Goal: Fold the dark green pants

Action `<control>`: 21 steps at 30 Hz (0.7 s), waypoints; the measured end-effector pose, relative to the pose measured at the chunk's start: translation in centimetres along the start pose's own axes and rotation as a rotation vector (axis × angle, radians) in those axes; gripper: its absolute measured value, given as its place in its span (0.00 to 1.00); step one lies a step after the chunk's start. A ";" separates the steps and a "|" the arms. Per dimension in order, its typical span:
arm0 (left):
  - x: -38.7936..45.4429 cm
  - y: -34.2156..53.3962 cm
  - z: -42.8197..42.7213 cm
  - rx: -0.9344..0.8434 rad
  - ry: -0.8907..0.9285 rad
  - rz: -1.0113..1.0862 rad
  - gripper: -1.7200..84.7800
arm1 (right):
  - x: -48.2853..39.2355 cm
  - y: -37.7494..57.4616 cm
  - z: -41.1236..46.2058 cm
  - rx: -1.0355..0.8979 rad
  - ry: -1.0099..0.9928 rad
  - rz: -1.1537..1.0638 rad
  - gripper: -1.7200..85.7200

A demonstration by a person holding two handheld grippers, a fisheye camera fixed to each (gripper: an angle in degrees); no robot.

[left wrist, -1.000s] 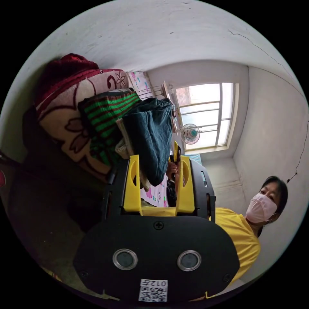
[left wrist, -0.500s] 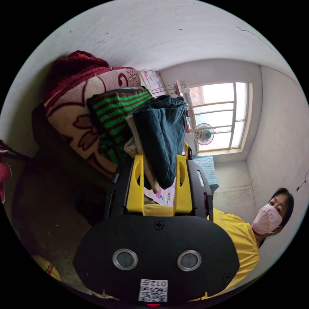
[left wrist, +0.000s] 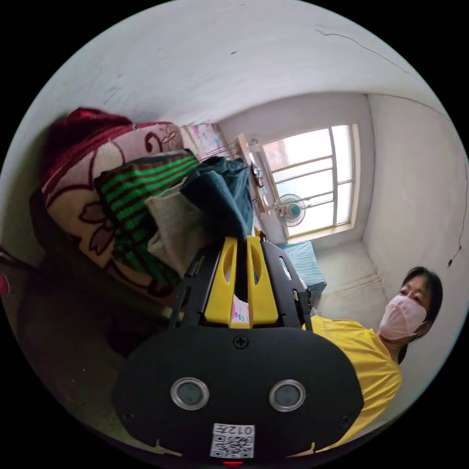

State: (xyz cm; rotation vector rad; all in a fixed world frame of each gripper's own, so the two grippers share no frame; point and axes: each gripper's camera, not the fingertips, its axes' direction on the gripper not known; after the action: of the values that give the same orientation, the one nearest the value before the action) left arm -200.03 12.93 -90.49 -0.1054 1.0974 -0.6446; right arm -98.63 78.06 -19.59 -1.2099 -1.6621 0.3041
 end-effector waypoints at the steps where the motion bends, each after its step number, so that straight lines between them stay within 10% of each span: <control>1: 0.7 0.0 -0.3 0.015 0.001 0.019 0.07 | 0.2 -0.2 0.0 -0.003 -0.011 0.012 0.12; 11: 9.6 -0.6 -3.2 0.109 0.014 0.219 0.05 | 1.3 -2.3 0.8 0.015 -0.208 0.079 0.16; 21: 8.3 0.4 -4.2 0.056 -0.012 0.242 0.05 | 0.2 -4.8 1.6 0.016 0.017 0.140 0.12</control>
State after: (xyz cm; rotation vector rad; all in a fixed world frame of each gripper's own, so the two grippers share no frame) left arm -200.94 9.82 -99.19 0.0715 1.0604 -0.4560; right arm -102.65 76.52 -16.95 -1.3163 -1.5600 0.3922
